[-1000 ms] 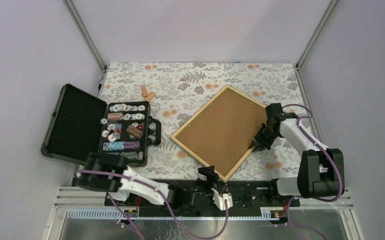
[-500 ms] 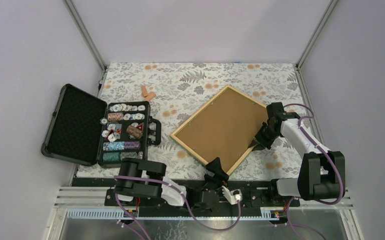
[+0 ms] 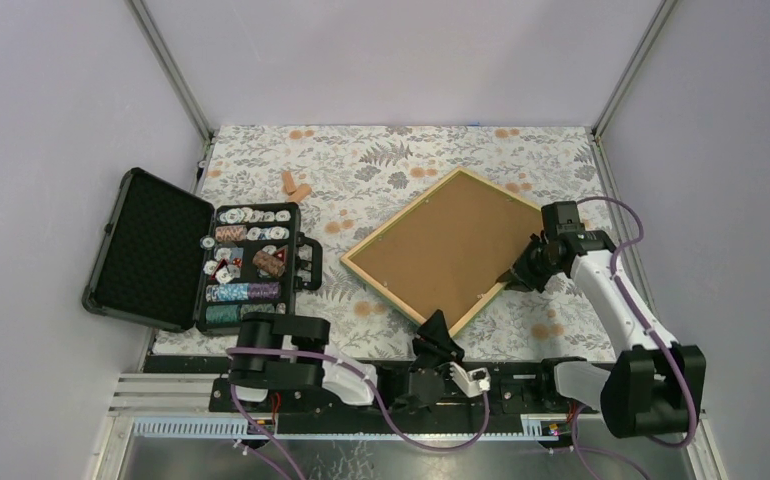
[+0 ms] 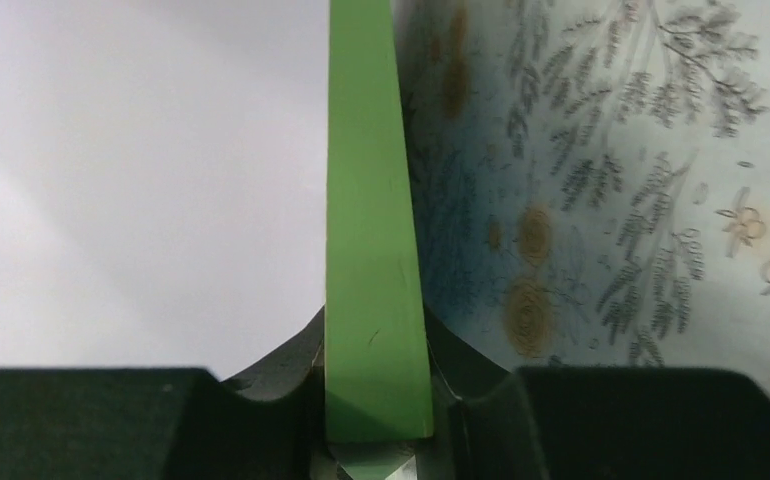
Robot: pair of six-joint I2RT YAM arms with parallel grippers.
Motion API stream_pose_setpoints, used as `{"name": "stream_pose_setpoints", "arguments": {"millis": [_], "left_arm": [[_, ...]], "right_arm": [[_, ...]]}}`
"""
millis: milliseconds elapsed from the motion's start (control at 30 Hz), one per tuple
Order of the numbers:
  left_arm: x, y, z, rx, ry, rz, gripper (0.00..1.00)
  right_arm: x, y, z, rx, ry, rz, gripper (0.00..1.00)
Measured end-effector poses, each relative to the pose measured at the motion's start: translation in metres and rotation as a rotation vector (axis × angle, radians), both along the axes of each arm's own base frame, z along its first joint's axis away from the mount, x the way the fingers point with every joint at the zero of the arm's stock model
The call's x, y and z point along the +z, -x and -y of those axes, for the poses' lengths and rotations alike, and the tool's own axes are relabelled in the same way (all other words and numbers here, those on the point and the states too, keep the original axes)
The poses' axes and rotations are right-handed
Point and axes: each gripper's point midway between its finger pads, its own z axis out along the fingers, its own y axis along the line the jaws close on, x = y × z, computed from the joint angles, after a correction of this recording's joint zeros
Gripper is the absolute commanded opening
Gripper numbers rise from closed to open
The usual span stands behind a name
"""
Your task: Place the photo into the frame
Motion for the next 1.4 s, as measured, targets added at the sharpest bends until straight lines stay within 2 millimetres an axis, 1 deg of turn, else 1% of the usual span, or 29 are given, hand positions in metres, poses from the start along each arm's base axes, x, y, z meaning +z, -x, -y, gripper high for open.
{"name": "stream_pose_setpoints", "arguments": {"millis": [33,100,133,200,300,367,433,467,500,533,567,633,667,733,800,900,1067,1167,1267,1333,1400], "left_arm": [[0.004,0.000,0.002,-0.004,0.020,-0.011,0.00],[0.013,0.001,0.003,-0.008,0.045,-0.021,0.00],[0.018,0.001,0.002,-0.005,0.065,-0.031,0.00],[0.029,0.000,0.000,0.012,0.139,-0.072,0.00],[0.054,-0.002,-0.001,0.029,0.244,-0.134,0.00],[0.073,-0.006,-0.002,0.037,0.305,-0.183,0.00],[0.094,-0.011,-0.004,0.046,0.380,-0.243,0.00],[0.105,-0.014,-0.005,0.048,0.420,-0.275,0.00],[0.114,-0.017,-0.007,0.050,0.455,-0.305,0.00],[0.123,-0.021,-0.009,0.052,0.490,-0.335,0.00],[0.133,-0.027,-0.013,0.055,0.534,-0.373,0.00],[0.150,-0.037,-0.020,0.054,0.618,-0.439,0.00],[0.161,-0.045,-0.025,0.052,0.674,-0.481,0.00],[0.176,-0.057,-0.034,0.040,0.765,-0.543,0.00],[0.188,-0.070,-0.045,0.036,0.862,-0.603,0.00],[0.200,-0.082,-0.054,0.020,0.986,-0.704,0.00],[0.203,-0.096,-0.065,-0.035,1.134,-0.870,0.00],[0.200,-0.104,-0.073,-0.077,1.214,-0.979,0.00],[0.190,-0.114,-0.083,-0.102,1.283,-1.108,0.00],[0.181,-0.126,-0.089,-0.103,1.321,-1.206,0.00],[0.167,-0.141,-0.092,-0.095,1.352,-1.315,0.00]], "right_arm": [[0.003,0.000,0.001,0.001,0.007,0.018,0.37],[0.011,0.001,0.003,0.007,0.015,0.054,0.78],[0.016,0.000,0.004,0.032,0.029,0.085,0.87],[0.025,-0.005,0.010,0.055,0.066,0.134,0.98],[0.050,-0.017,0.016,0.095,0.111,0.210,1.00],[0.078,-0.026,0.021,0.108,0.148,0.281,1.00],[0.116,-0.037,0.025,0.109,0.179,0.388,1.00],[0.140,-0.041,0.028,0.105,0.195,0.459,1.00],[0.169,-0.042,0.029,0.100,0.202,0.547,1.00],[0.187,-0.042,0.029,0.097,0.203,0.601,1.00],[0.212,-0.038,0.029,0.090,0.203,0.681,1.00],[0.247,-0.027,0.029,0.082,0.199,0.794,1.00],[0.259,-0.021,0.029,0.080,0.195,0.833,1.00],[0.273,-0.011,0.029,0.078,0.188,0.884,1.00],[0.276,-0.003,0.027,0.085,0.177,0.900,1.00],[0.269,-0.004,0.025,0.093,0.171,0.879,1.00],[0.250,-0.005,0.022,0.114,0.155,0.826,1.00],[0.243,-0.005,0.020,0.123,0.146,0.808,1.00],[0.238,-0.005,0.019,0.127,0.142,0.795,1.00],[0.235,-0.004,0.019,0.129,0.141,0.789,1.00],[0.233,-0.003,0.018,0.131,0.137,0.785,1.00]]}}
